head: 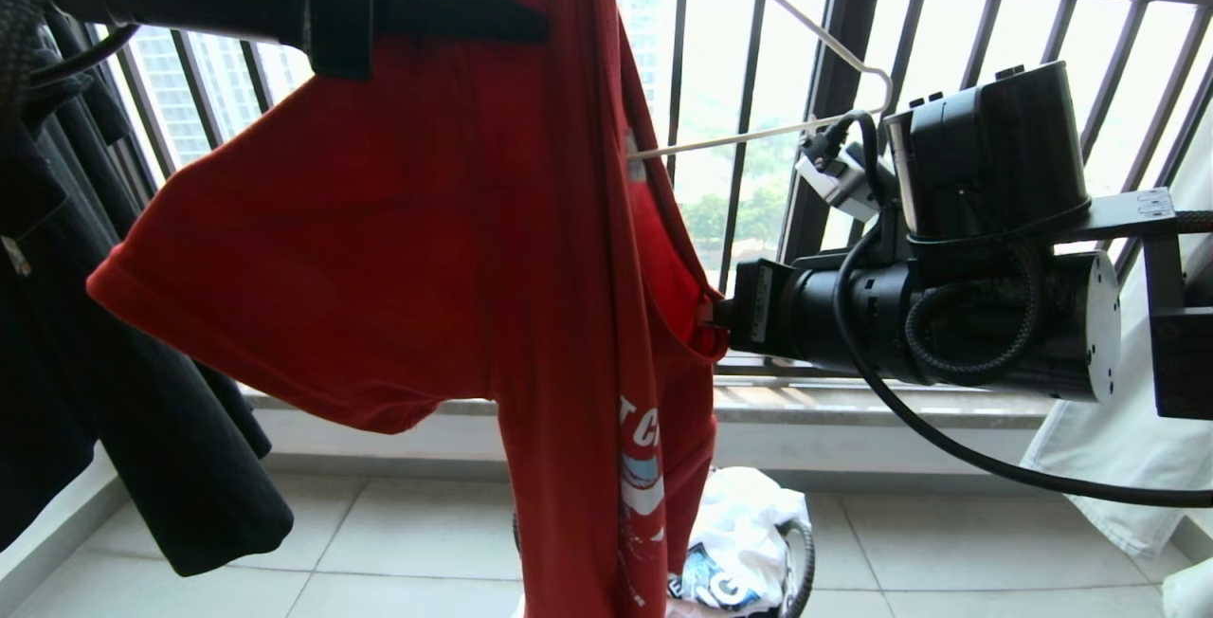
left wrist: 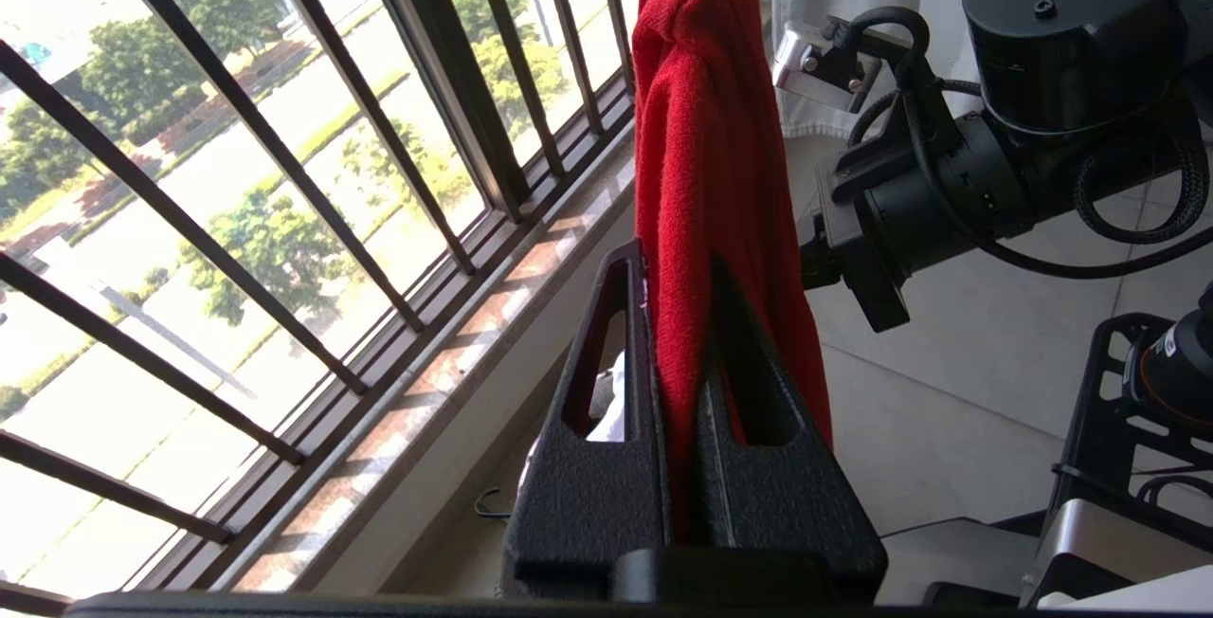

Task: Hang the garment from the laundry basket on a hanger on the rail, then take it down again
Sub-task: Hang the clothes on the clothes rack

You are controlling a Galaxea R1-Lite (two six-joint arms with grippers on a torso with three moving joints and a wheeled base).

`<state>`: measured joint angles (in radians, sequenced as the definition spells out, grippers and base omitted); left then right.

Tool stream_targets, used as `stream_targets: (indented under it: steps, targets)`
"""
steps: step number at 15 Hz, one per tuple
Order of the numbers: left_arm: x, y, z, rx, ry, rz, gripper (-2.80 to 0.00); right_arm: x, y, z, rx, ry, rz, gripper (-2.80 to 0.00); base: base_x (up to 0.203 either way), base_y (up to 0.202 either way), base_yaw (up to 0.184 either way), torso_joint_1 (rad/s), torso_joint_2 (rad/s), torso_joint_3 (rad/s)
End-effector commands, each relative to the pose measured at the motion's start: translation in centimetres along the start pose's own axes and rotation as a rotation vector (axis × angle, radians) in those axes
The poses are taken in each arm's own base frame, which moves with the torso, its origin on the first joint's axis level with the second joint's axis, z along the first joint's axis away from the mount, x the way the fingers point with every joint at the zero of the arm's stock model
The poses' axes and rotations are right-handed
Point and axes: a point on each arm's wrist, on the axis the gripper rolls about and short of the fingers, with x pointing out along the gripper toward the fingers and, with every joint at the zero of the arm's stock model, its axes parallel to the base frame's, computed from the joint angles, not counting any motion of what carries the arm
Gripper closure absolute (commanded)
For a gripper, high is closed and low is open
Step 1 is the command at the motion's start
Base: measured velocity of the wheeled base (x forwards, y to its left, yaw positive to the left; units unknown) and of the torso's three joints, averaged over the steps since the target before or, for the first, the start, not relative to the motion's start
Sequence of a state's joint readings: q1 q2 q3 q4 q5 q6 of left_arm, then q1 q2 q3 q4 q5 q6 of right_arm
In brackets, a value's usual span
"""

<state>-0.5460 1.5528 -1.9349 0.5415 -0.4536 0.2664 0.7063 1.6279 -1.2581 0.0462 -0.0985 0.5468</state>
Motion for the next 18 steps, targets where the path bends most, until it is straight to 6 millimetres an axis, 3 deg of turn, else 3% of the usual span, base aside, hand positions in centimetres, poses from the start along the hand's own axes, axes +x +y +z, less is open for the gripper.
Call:
stream_targets:
  steps: [1,7,10,18]
  targets:
    - [-0.4,-0.2,0.1,-0.002,-0.005,-0.004,0.0,-0.2,-1.1,1.1,0.022,-0.038,-0.029,0.0,0.0,0.0,0.0,0.0,0.0,0.0]
    - [-2.1,-1.3,0.4,-0.033,-0.023,-0.02,0.0,-1.3,-4.7,5.1,0.066,-0.155,-0.068,0.0,0.0,0.0,0.0,0.0,0.0,0.0]
    - [-2.4,-2.1,0.4,-0.038,-0.026,-0.052,0.0,-1.7,-5.8,6.1,0.079,-0.172,-0.061,0.0,0.0,0.0,0.0,0.0,0.0,0.0]
    - [-2.1,-2.1,0.1,-0.036,-0.013,-0.05,0.0,-2.7,-8.8,7.9,0.028,-0.196,-0.093,0.0,0.0,0.0,0.0,0.0,0.0,0.0]
